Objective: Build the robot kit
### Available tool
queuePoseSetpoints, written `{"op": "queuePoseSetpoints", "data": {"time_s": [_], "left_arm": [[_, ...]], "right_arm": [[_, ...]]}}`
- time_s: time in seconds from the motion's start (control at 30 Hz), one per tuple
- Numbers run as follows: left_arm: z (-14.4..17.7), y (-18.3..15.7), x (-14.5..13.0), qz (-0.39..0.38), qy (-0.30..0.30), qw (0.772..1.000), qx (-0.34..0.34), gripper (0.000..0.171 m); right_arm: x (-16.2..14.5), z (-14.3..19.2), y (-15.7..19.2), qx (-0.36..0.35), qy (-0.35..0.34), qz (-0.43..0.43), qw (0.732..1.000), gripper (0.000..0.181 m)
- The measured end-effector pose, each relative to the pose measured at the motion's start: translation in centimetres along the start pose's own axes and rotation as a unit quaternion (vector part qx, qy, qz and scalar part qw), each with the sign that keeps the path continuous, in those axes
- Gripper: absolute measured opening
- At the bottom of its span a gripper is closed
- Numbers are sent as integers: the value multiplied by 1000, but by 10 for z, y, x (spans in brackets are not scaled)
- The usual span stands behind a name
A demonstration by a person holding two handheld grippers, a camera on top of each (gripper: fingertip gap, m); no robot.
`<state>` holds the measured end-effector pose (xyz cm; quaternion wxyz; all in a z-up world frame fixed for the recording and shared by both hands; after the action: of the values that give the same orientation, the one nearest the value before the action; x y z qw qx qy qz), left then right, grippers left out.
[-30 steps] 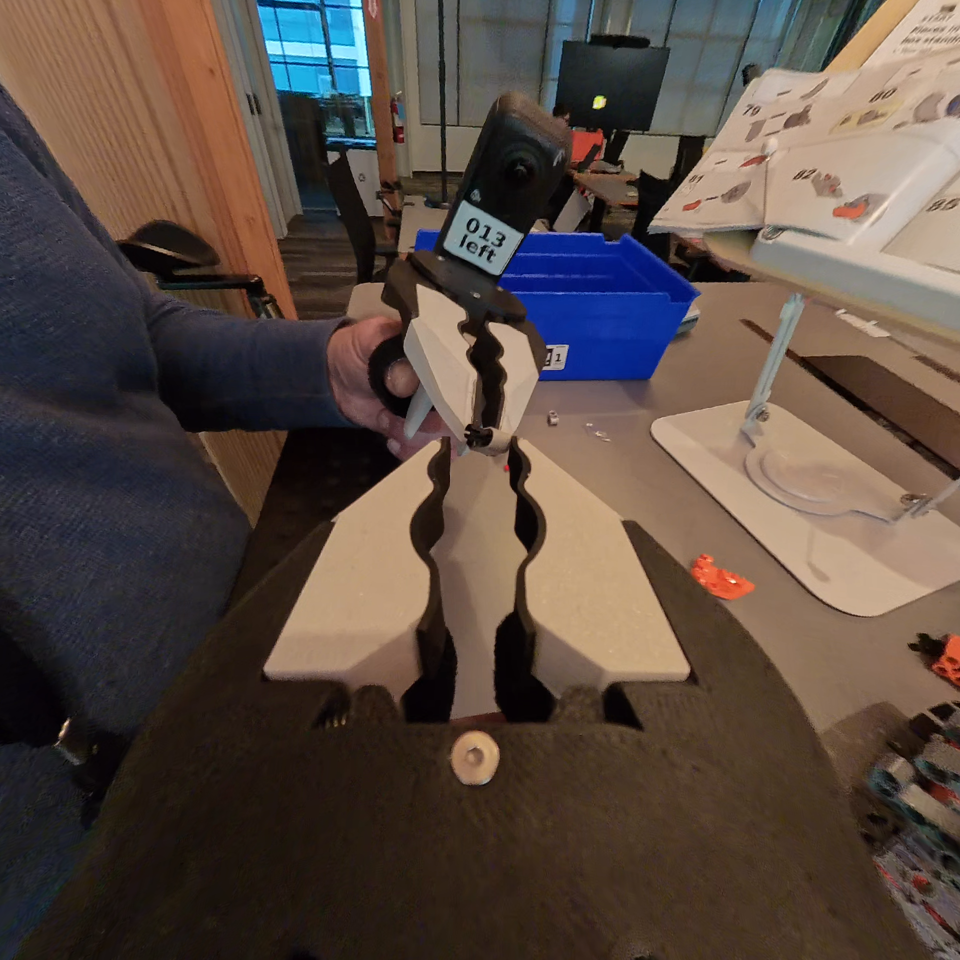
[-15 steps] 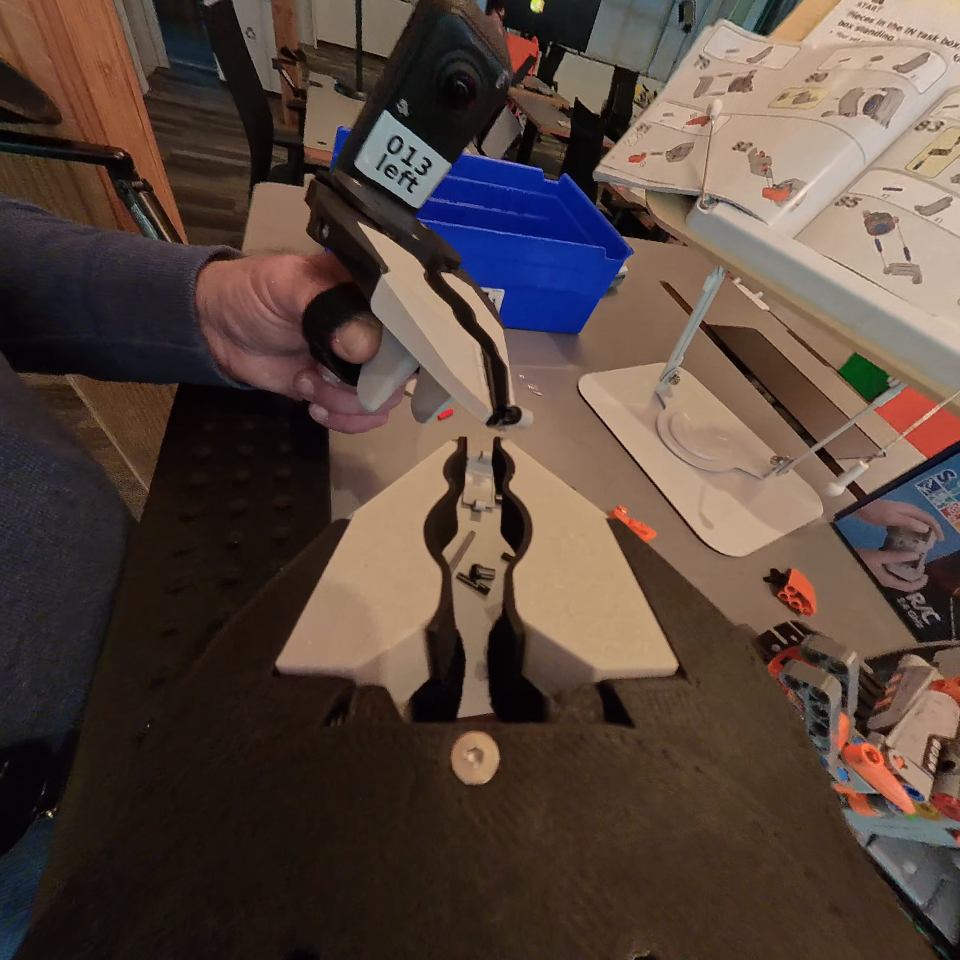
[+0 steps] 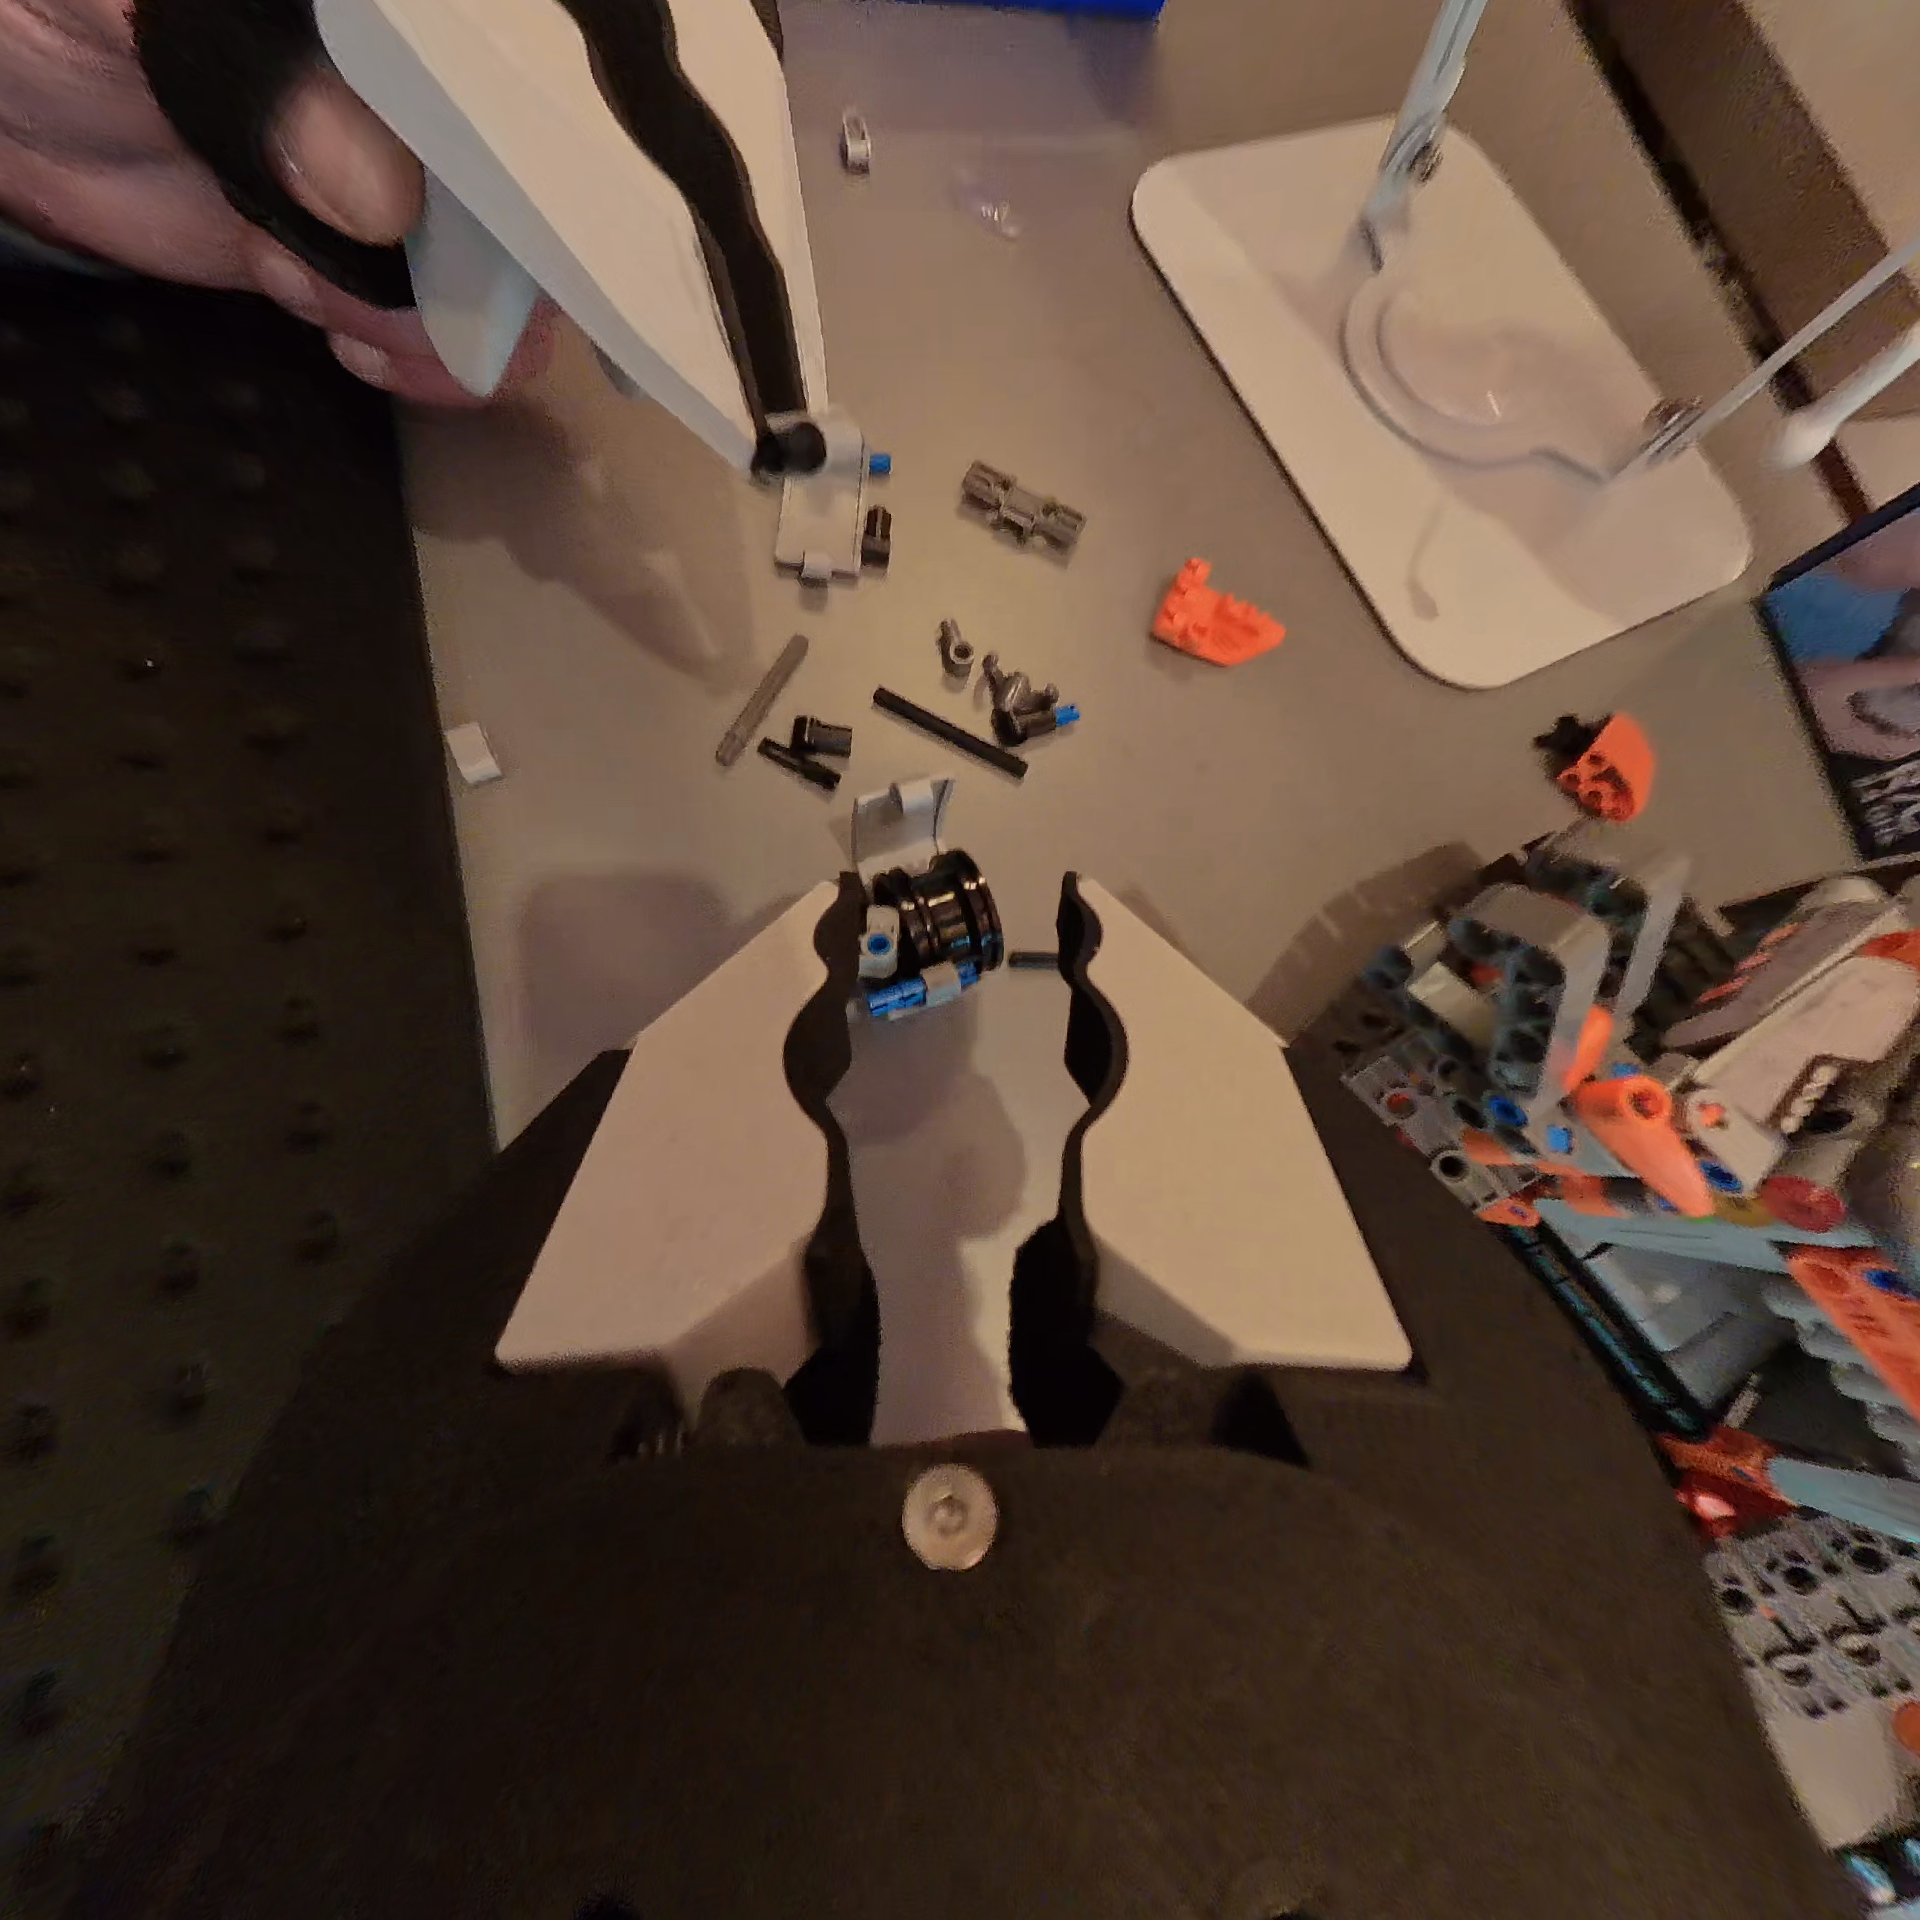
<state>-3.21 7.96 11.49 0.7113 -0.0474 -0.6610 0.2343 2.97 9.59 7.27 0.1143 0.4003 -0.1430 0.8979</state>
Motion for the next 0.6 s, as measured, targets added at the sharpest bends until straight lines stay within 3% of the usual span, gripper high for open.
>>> {"op": "queuePoseSetpoints", "data": {"time_s": [0.13, 0.37, 0.6], "left_arm": [[0, 3, 2, -4, -6, 1000, 4, 4], [0, 8, 1, -1, -8, 1000, 8, 5], [-1, 9, 0, -1, -8, 1000, 9, 5]], "right_arm": [[-19, -10, 1, 44, 22, -41, 998, 43], [-16, -11, 10, 83, 13, -90, 992, 47], [-24, -5, 5, 65, 25, -95, 993, 50]]}}
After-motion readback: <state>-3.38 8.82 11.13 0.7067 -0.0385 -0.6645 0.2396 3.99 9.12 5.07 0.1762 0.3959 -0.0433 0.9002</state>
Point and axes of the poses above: each gripper's, where its closed fingertips meet, z back along the fingers, x out of its top, y = z × x across the jaws, the point moved 1 cm from there along z, back along the fingers, and after that the axes turned 2 degrees about -y, right-handed, at the moved point
